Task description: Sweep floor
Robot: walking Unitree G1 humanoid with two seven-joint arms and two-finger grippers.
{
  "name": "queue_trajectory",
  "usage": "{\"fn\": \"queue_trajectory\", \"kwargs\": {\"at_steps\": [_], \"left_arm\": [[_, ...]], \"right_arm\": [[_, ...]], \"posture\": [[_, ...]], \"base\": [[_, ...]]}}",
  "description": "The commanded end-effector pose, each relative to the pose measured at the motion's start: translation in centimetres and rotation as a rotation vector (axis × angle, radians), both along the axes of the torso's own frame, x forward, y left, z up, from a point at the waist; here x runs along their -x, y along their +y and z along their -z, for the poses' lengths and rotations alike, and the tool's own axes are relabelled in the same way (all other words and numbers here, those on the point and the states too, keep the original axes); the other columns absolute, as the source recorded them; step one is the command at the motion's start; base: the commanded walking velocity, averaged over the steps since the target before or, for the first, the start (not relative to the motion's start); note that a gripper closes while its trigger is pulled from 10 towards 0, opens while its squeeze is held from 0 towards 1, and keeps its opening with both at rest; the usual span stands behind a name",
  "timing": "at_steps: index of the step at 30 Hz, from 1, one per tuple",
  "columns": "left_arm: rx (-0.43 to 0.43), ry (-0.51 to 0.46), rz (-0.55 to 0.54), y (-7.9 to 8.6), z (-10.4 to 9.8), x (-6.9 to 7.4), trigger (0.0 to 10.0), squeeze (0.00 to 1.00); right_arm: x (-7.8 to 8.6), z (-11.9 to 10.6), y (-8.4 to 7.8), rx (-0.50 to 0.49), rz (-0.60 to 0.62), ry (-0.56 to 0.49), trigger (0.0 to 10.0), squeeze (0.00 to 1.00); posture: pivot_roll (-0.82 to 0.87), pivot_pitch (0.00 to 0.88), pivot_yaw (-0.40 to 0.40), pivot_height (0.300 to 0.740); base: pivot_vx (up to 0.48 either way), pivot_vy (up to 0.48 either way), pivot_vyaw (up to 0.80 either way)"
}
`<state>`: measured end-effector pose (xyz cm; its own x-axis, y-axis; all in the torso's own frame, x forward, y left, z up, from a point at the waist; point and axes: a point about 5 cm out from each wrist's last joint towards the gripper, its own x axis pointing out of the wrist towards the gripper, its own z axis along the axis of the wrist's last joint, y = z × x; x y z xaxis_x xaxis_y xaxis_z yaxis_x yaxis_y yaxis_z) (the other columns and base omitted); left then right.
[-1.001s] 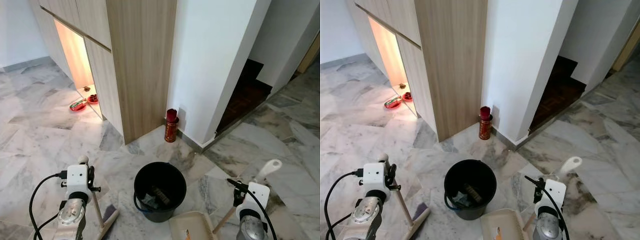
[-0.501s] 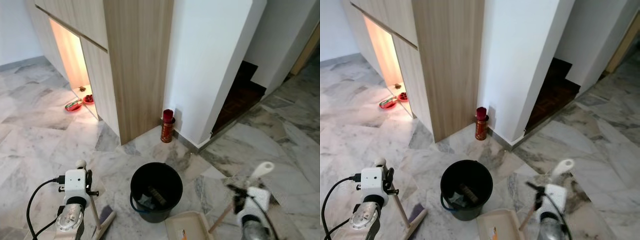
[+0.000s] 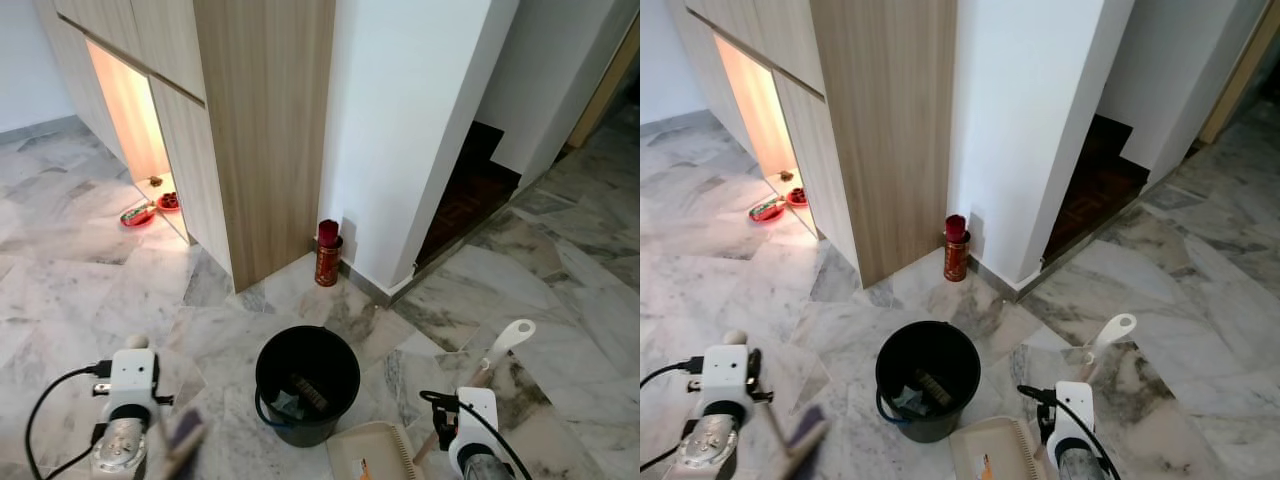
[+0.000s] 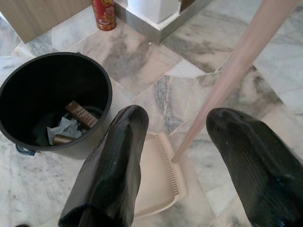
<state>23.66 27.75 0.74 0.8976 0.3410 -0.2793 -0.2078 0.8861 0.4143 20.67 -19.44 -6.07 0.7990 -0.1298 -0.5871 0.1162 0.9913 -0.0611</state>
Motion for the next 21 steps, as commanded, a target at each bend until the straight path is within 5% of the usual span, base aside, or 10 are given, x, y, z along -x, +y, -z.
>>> {"fn": "queue_trajectory", "kwargs": {"at_steps": [1, 4, 9, 14, 21], "left_arm": [[-0.09, 0.162, -0.048, 1.6, 1.5, 1.8, 10.0, 0.0], [-0.131, 0.337, -0.079, 2.3, 2.9, 3.0, 10.0, 0.0], [-0.085, 0.469, -0.062, 1.9, 4.4, 4.1, 10.0, 0.0], [0.077, 0.674, -0.109, 0.3, 7.2, 6.9, 10.0, 0.0], [0.247, 0.811, -0.148, -1.2, 9.1, 9.6, 10.0, 0.0]], "right_arm": [[0.1, 0.2, 0.3, 0.001, -0.004, 0.012, 10.0, 0.0], [0.4, 0.4, 0.7, -0.006, -0.003, 0.024, 10.0, 0.0], [0.7, 0.6, 0.8, -0.005, -0.002, 0.039, 10.0, 0.0], [1.4, 1.0, 0.3, -0.005, 0.003, 0.077, 10.0, 0.0], [2.4, 1.6, -0.6, -0.01, 0.008, 0.135, 10.0, 0.0]], "posture": [[0.13, 0.0, -0.036, 0.74], [0.14, 0.0, -0.027, 0.74], [0.13, 0.0, -0.022, 0.74], [0.13, 0.0, -0.024, 0.74], [0.12, 0.0, -0.032, 0.74]], "base": [[0.0, 0.0, 0.0], [0.0, 0.0, 0.0], [0.0, 0.0, 0.0], [0.0, 0.0, 0.0], [0.0, 0.0, 0.0]]}}
